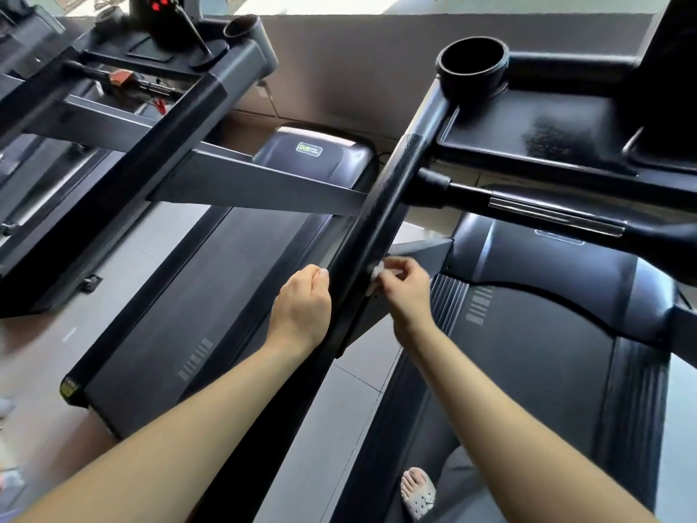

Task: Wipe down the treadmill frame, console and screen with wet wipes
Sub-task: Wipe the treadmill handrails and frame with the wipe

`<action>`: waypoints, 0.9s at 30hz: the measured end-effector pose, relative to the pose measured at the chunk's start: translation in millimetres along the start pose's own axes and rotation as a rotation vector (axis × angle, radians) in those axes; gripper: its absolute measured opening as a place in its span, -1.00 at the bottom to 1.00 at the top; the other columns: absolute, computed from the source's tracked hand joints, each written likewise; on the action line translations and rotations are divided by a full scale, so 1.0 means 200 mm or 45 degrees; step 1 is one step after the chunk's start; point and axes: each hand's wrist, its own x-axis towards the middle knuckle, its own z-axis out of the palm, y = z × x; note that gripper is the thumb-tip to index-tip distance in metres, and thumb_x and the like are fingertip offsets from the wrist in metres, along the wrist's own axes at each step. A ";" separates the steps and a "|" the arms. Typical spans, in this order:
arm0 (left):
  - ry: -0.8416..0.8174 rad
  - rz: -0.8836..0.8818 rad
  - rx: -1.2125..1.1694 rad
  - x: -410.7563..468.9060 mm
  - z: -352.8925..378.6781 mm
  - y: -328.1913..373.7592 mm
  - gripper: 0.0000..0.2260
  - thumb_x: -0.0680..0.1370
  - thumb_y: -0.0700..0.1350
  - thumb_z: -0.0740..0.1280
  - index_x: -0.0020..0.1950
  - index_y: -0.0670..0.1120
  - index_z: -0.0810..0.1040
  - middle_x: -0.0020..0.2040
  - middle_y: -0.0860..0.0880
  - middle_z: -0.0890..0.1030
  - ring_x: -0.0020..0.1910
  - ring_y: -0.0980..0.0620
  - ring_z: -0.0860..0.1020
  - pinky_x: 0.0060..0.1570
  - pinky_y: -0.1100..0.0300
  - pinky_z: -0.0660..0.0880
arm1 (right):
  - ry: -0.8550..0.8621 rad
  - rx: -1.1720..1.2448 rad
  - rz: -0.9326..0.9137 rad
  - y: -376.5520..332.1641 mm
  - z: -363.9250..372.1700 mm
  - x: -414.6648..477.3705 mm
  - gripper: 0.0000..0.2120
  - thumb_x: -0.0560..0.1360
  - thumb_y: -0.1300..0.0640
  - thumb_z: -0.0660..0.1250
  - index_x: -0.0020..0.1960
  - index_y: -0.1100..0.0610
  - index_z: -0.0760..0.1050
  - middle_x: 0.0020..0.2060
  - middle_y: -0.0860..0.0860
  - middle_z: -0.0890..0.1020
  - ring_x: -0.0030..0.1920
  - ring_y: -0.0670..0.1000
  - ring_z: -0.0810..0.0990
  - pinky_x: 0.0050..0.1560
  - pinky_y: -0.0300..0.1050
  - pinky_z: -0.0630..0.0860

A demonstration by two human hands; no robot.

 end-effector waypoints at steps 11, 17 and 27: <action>-0.003 0.019 0.013 0.00 0.00 0.00 -0.66 0.72 -0.04 0.05 -0.23 -0.09 0.36 -0.24 -0.02 0.51 -0.21 0.04 0.47 -0.24 0.11 0.31 | -0.013 -0.035 -0.019 0.15 0.00 -0.10 -0.93 0.53 0.24 0.43 -0.11 0.11 0.63 -0.21 0.12 0.71 -0.15 0.14 0.70 -0.09 0.04 0.68; 0.011 0.029 0.012 0.00 0.00 0.00 -0.66 0.71 -0.04 0.04 -0.23 -0.12 0.34 -0.26 -0.03 0.50 -0.23 -0.02 0.46 -0.22 0.04 0.35 | 0.181 -0.158 -0.018 0.04 -0.01 0.41 -0.93 0.36 0.15 0.35 -0.24 0.08 0.62 -0.30 0.03 0.70 -0.21 0.12 0.69 -0.11 0.04 0.64; 0.013 0.012 0.004 -0.01 0.00 0.01 -0.67 0.70 -0.05 0.06 -0.25 -0.10 0.29 -0.31 0.01 0.44 -0.27 -0.01 0.41 -0.25 0.03 0.29 | 0.098 0.283 0.327 -0.16 -0.04 0.59 -0.67 0.37 0.64 0.14 -0.20 0.26 0.50 -0.40 0.13 0.50 -0.49 0.02 0.49 -0.48 -0.22 0.47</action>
